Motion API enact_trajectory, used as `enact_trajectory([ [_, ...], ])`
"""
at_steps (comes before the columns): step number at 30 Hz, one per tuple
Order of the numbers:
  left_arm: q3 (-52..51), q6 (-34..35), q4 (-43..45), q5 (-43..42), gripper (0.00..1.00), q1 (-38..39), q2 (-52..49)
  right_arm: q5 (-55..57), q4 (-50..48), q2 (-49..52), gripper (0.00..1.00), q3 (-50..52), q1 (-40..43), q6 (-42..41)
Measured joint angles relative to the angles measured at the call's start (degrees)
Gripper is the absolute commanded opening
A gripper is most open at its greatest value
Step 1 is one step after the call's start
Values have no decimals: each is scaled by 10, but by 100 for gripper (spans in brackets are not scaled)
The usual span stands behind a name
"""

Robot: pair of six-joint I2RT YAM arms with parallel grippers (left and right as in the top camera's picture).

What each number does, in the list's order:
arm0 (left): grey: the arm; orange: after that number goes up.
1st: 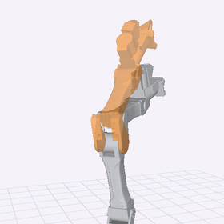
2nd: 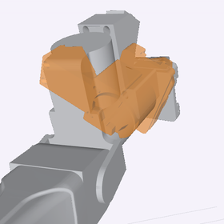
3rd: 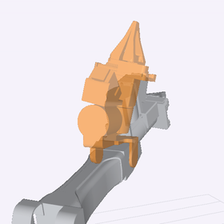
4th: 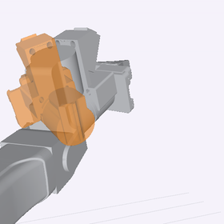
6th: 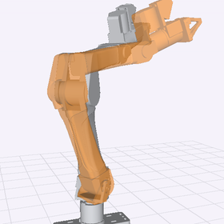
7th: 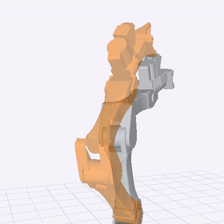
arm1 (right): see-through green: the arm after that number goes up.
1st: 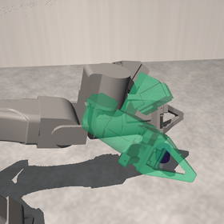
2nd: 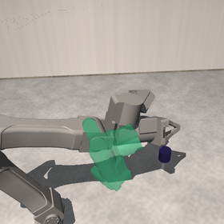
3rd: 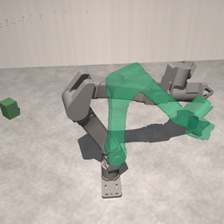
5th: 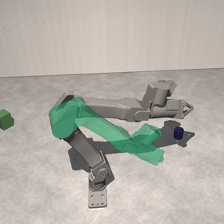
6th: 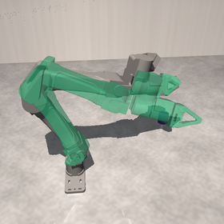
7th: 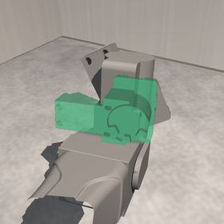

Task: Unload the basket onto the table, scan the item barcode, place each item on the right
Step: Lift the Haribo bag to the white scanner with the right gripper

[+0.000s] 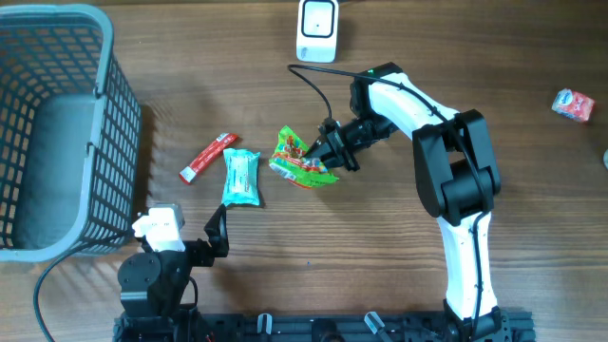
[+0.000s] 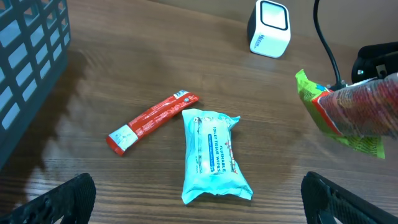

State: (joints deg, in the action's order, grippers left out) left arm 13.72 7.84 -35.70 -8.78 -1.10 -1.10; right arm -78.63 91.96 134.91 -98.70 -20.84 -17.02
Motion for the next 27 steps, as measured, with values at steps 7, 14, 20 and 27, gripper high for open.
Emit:
enact_trajectory([
  [7,0,0,0,0,100,0,0,-9,1,0,4,0,0,-16],
  [14,0,0,0,0,100,0,0,-9,-4,0,4,0,0,-5],
  [20,0,0,0,0,100,0,0,45,-144,0,4,-15,3,-7],
  [27,0,0,0,0,100,0,0,400,-197,-41,4,-156,15,-251],
])
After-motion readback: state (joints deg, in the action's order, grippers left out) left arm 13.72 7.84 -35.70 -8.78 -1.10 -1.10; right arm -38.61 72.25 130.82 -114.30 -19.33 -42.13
